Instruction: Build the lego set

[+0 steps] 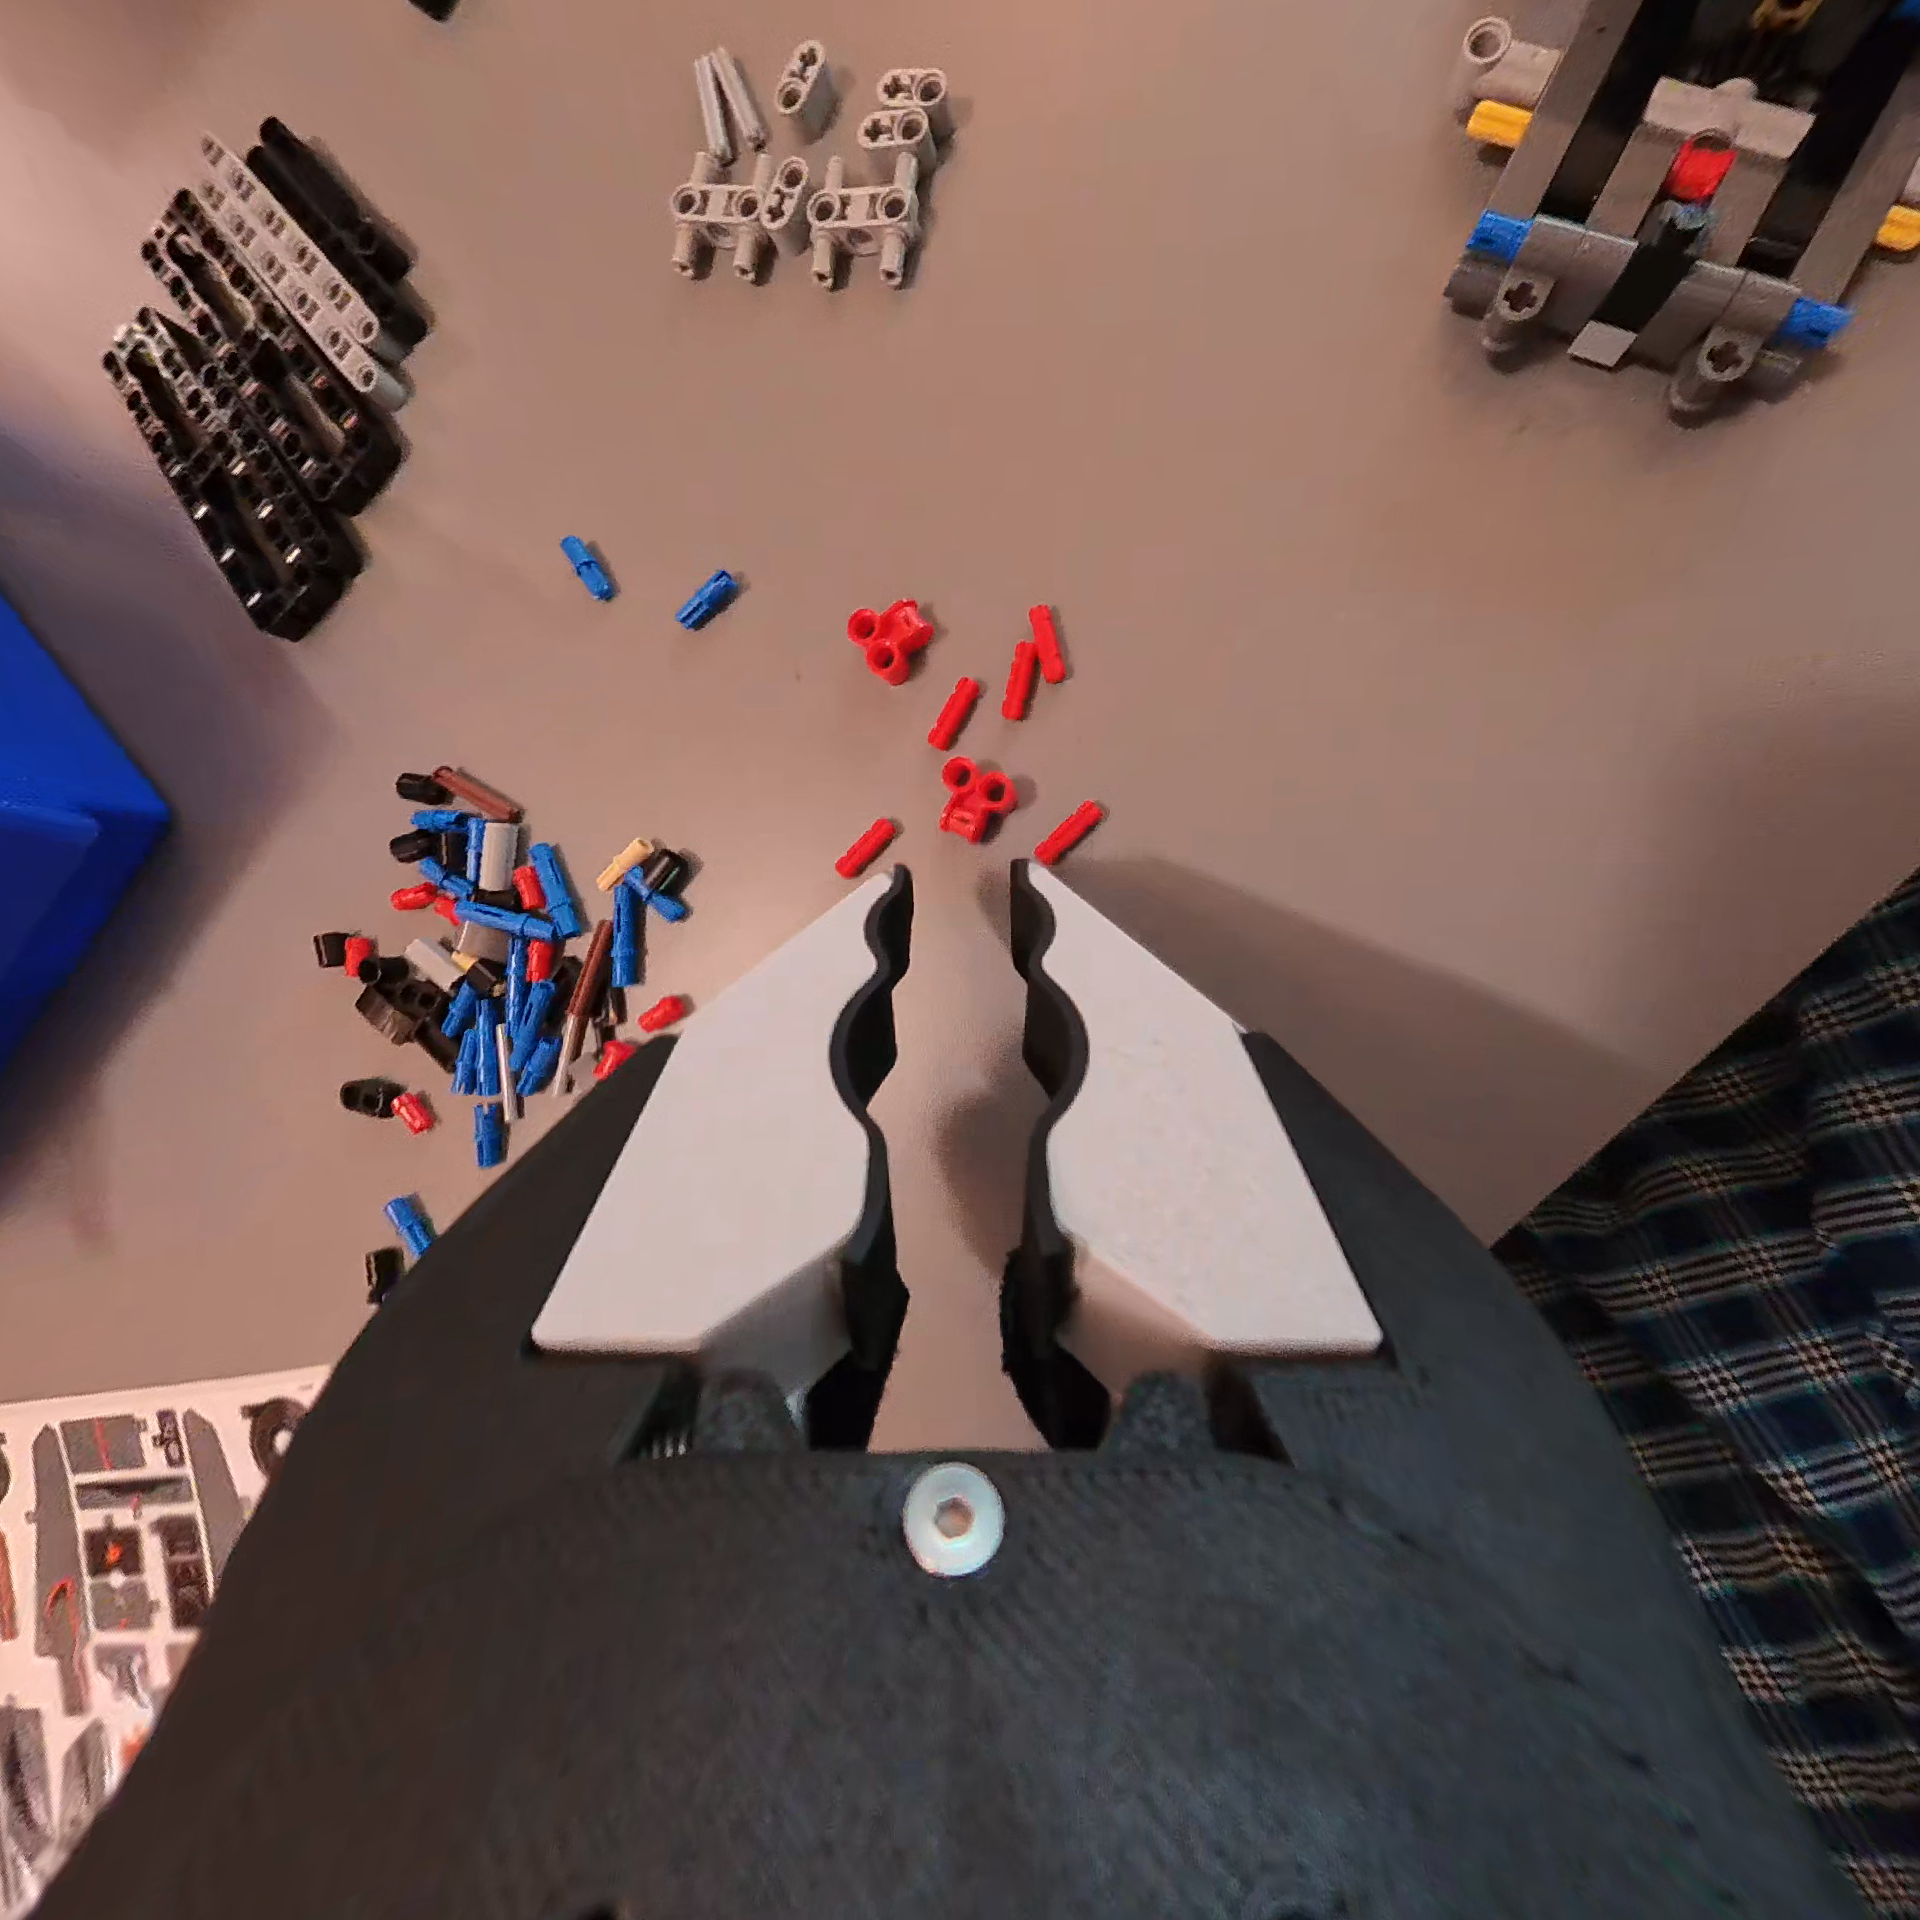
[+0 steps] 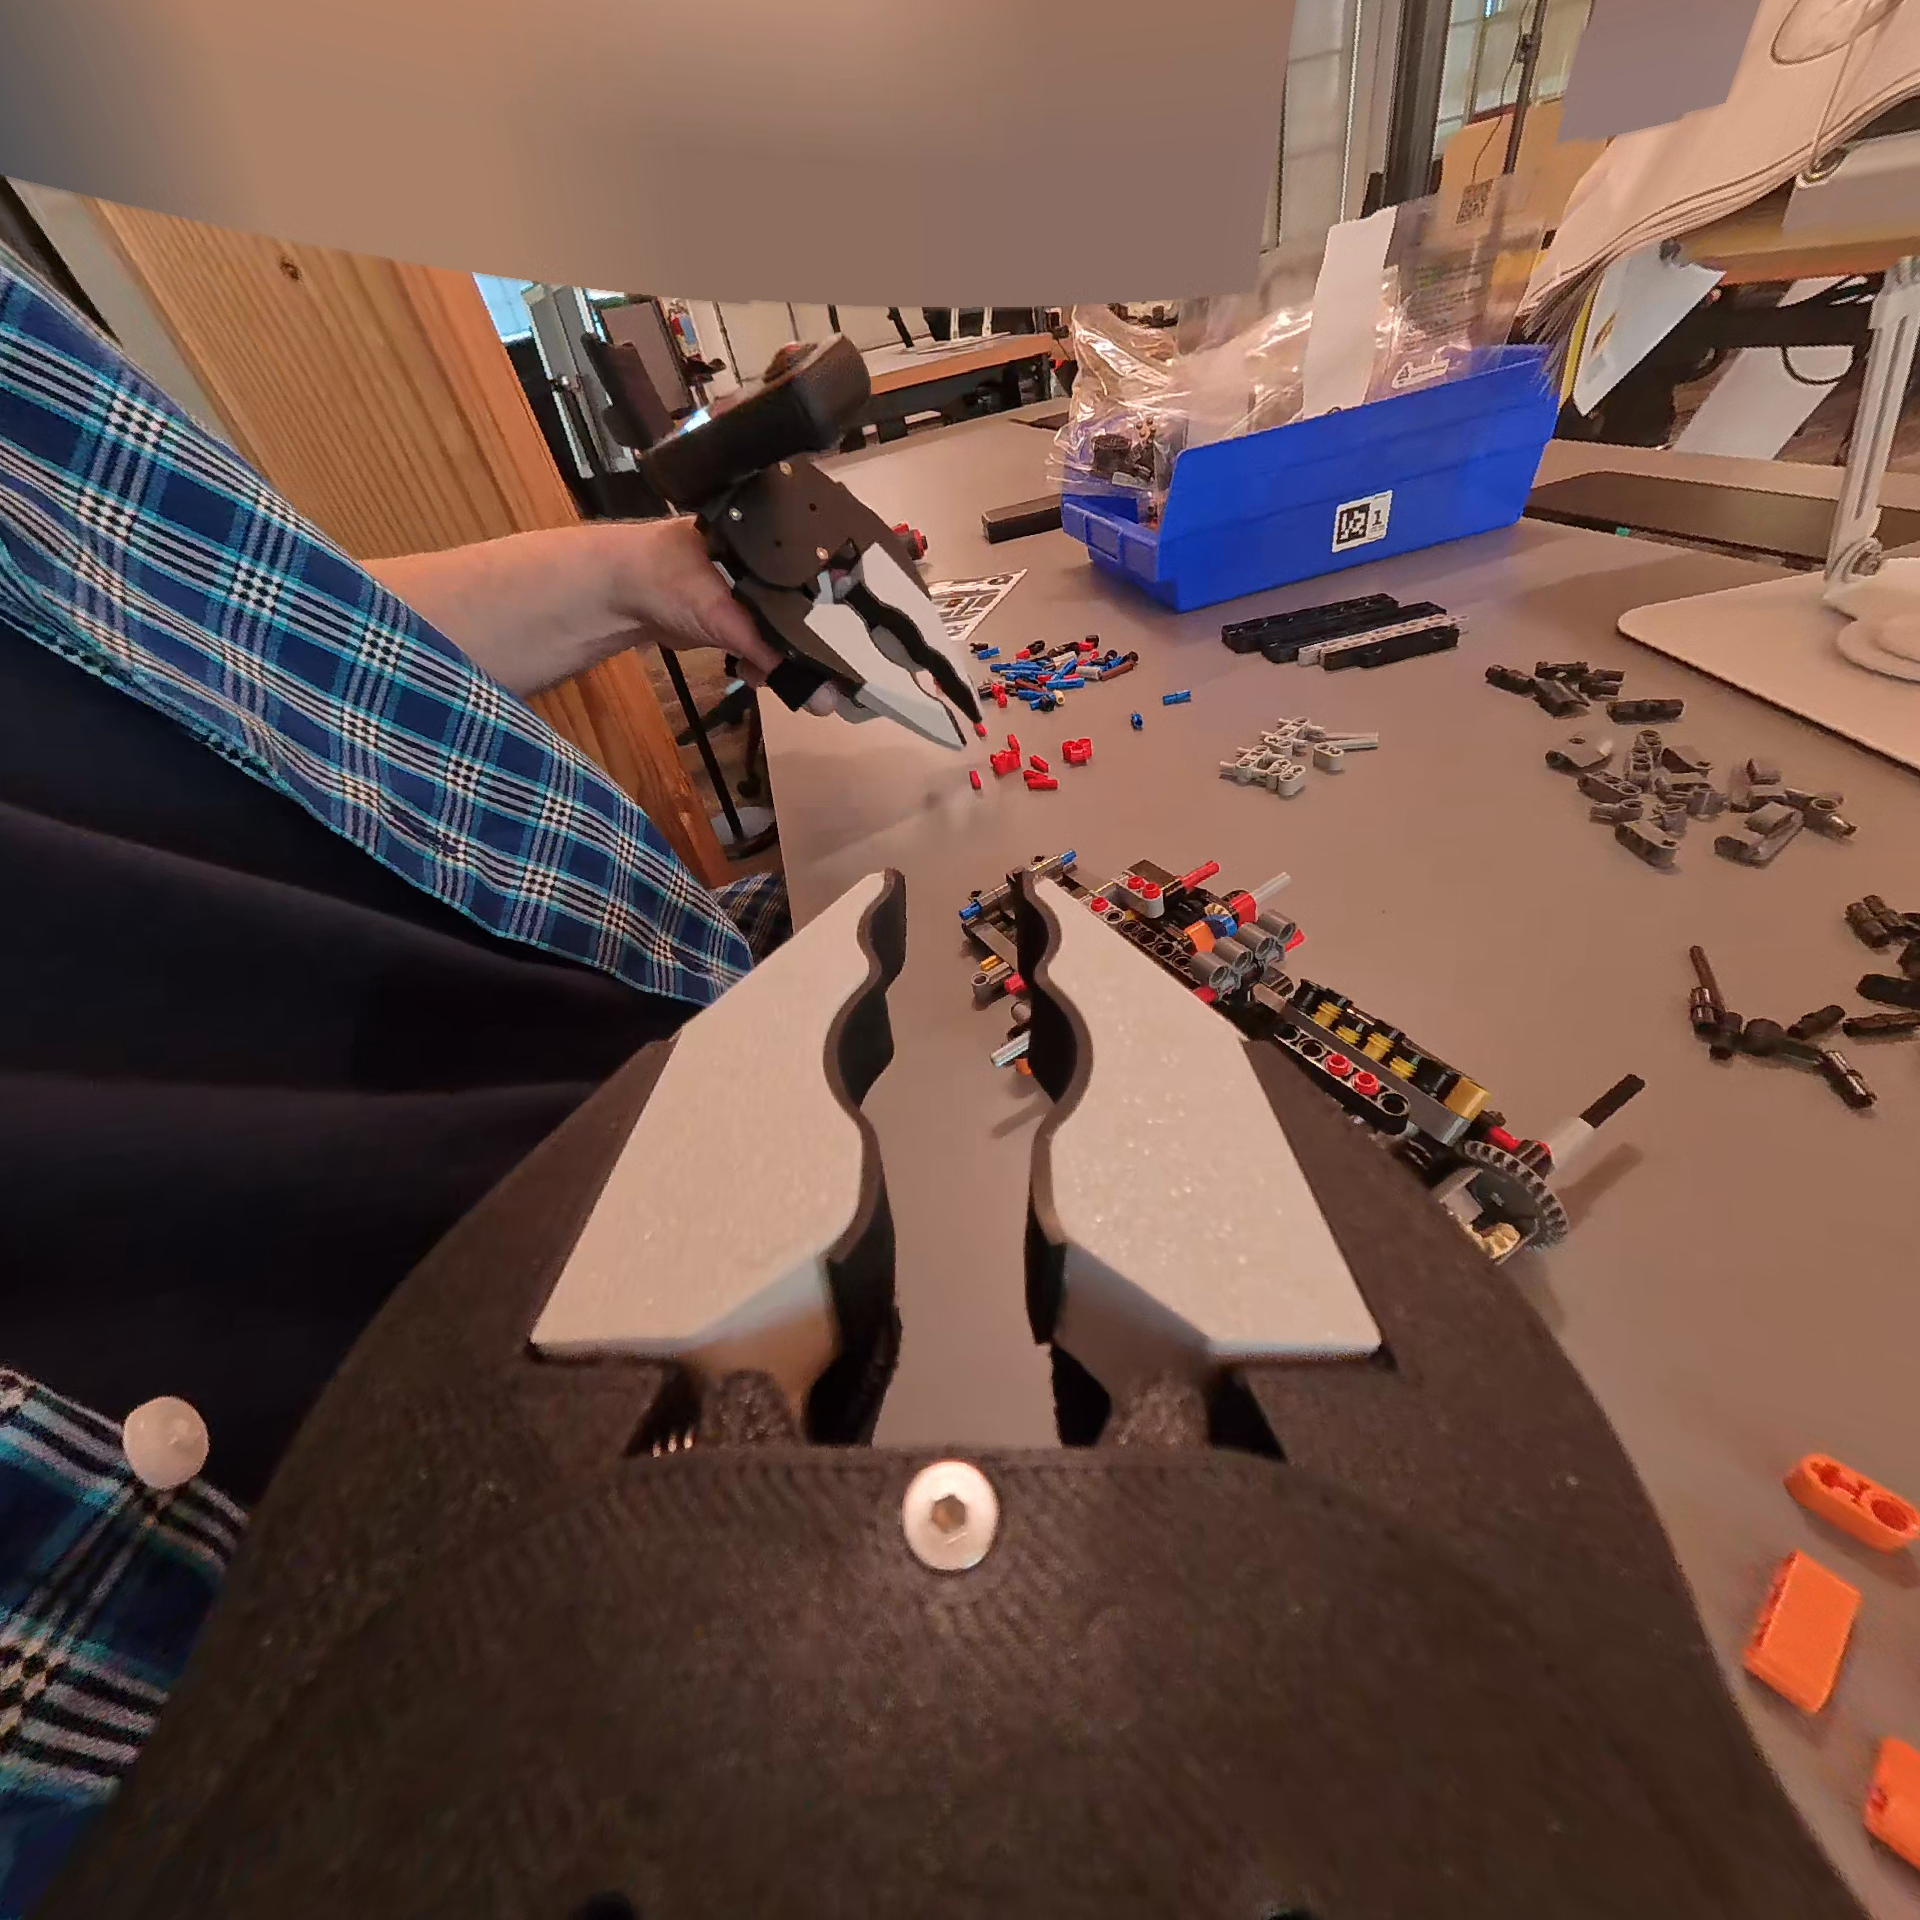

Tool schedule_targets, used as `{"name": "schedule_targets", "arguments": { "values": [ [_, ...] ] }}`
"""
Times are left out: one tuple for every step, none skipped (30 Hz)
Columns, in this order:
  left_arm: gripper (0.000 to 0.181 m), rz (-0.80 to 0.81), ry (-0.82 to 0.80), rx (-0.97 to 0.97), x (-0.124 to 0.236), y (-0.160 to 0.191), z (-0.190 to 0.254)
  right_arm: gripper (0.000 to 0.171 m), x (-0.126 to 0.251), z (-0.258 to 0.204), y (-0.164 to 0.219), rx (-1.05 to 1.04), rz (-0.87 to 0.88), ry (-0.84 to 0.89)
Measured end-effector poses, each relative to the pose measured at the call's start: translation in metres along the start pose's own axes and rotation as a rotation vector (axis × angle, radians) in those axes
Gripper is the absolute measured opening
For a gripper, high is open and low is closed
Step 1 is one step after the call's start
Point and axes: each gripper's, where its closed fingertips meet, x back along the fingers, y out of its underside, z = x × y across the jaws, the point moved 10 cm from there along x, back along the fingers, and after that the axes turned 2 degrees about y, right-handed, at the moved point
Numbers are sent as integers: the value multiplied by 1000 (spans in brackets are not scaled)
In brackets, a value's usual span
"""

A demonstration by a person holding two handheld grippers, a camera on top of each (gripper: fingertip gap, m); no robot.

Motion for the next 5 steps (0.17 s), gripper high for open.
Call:
{"name": "schedule_targets", "arguments": {
  "values": [
    [17, 1, -7, 2, 2, 2, 0, 18, 0, 0, 0, 0, -2, 0],
    [17, -7, -18, 3, 3, 5, -1, 18, -1, 0, 1, -1, -4, 0],
    [16, -11, -35, 6, 5, 9, -2, 18, -1, 0, 1, -1, -8, 0],
    [15, -8, -52, 16, 8, 12, -3, 18, -2, 0, 2, -1, -14, 2],
    [14, 0, -67, 35, 11, 17, -6, 18, -2, 1, 3, 1, -21, 5]
  ]
}}
